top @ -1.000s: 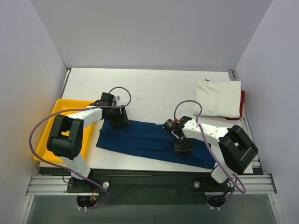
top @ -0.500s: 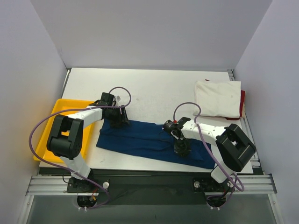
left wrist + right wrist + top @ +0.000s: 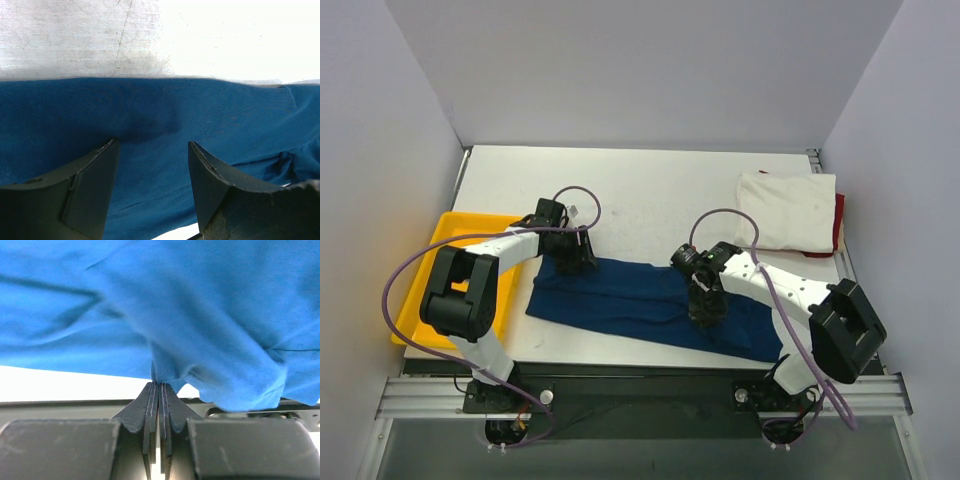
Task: Fold and stack the t-shirts
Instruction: Fold the other side of the tshirt into a rectangle
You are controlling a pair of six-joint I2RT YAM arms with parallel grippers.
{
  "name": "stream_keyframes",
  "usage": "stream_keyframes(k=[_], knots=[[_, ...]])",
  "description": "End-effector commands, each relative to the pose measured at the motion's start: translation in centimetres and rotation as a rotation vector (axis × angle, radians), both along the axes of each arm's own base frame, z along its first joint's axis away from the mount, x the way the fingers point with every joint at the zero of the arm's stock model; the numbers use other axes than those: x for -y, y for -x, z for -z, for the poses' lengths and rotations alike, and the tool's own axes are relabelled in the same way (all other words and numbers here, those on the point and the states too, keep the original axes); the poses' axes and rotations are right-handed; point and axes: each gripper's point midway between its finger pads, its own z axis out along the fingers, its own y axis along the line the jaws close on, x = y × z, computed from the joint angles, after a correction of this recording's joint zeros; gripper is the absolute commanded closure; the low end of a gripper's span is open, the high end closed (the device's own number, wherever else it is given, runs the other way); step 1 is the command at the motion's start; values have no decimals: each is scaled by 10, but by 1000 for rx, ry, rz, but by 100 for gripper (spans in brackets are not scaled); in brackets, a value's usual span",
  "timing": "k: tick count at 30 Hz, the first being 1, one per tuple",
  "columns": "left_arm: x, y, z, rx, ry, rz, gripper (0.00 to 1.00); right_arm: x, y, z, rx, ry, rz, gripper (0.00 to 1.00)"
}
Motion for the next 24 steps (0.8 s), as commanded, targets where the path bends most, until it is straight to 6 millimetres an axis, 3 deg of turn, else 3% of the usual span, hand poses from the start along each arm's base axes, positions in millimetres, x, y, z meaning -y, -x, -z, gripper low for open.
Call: stream_keyframes(k=[1, 6, 11, 19, 20, 24], knots=[[-7, 12, 18, -42, -33, 16, 32, -14, 14, -16, -100, -68, -56, 100], [-7, 15, 20, -49, -35, 16, 32, -29, 21, -10, -185, -103, -106, 100], [-8, 16, 20, -51, -37, 17, 32, -44, 13, -14, -193, -143, -128, 100], [-10, 16, 19, -51, -37, 13, 32, -51, 12, -16, -210, -173, -133, 100], [-10, 16, 20, -54, -38, 13, 32, -51, 11, -16, -212, -179, -129, 98], [-10, 17, 21, -58, -38, 13, 32, -52, 11, -16, -222, -191, -127, 70]])
